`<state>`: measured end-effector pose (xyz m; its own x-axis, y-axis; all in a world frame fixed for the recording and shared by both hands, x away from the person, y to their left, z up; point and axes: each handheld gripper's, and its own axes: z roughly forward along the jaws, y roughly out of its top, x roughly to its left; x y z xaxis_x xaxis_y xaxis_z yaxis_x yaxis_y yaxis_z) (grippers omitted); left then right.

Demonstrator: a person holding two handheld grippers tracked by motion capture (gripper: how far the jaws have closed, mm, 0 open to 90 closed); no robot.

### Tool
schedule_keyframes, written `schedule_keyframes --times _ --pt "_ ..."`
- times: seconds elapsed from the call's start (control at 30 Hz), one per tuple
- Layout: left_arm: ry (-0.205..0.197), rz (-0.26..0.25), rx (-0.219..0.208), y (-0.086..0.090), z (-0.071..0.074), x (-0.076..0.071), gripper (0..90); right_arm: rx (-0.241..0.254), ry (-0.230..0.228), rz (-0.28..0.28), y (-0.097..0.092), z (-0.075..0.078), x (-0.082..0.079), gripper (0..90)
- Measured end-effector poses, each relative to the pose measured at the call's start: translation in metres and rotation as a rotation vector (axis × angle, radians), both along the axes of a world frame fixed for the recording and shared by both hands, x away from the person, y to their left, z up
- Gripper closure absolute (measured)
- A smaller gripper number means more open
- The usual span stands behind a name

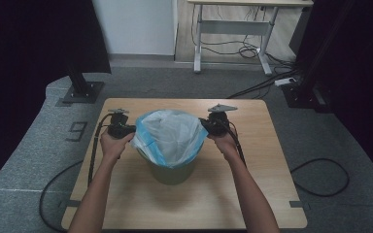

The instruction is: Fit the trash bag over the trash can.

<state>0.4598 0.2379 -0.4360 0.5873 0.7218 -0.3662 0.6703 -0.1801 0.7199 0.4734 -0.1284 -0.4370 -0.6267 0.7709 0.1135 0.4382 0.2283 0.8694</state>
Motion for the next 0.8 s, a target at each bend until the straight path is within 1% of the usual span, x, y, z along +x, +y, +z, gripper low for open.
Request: schedule_keyframes --times 0.1,0.17,0.2,0.27,0.33,0.4,0.43,0.47,0.53,0.6,0.67,0.73,0.8 --pt "-0.004 0.009 -0.02 0.006 -0.001 -0.003 90.0 0.0 0.009 -0.007 -0.005 -0.004 -0.001 89.0" --pt "-0.015 0.004 -0.021 0.007 0.0 -0.005 90.0 0.029 0.012 -0.016 -0.009 -0.005 -0.002 88.7" --pt "-0.023 0.001 -0.015 0.007 0.002 -0.006 90.0 0.049 0.01 -0.025 -0.012 -0.004 -0.003 86.0" --pt "-0.032 0.003 -0.021 0.007 0.004 -0.008 90.0 0.089 -0.018 -0.053 -0.017 0.001 -0.006 73.6" --pt "-0.037 0.008 -0.026 0.007 0.005 -0.008 89.9 0.123 -0.046 -0.096 -0.024 0.008 -0.01 65.9" --pt "-0.043 0.012 -0.022 0.008 0.006 -0.009 90.0 0.158 -0.076 -0.125 -0.033 0.017 -0.015 60.8" --pt "-0.045 0.011 -0.021 0.008 0.006 -0.009 90.0 0.168 -0.089 -0.139 -0.038 0.021 -0.018 59.4" --pt "-0.047 0.012 -0.02 0.007 0.006 -0.01 89.9 0.178 -0.099 -0.152 -0.043 0.024 -0.02 58.9" --pt "-0.053 0.012 -0.02 0.007 0.007 -0.011 89.9 0.198 -0.11 -0.155 -0.052 0.031 -0.027 58.6" --pt "-0.058 0.011 -0.019 0.007 0.009 -0.012 89.9 0.21 -0.123 -0.14 -0.059 0.037 -0.037 57.7" --pt "-0.062 0.009 -0.016 0.007 0.01 -0.014 89.9 0.221 -0.134 -0.104 -0.061 0.044 -0.052 56.9" --pt "-0.066 0.008 -0.013 0.007 0.012 -0.016 89.9 0.228 -0.141 -0.073 -0.06 0.049 -0.068 56.9" --pt "-0.068 0.006 -0.008 0.006 0.013 -0.018 89.9 0.225 -0.145 -0.023 -0.055 0.052 -0.086 56.2"
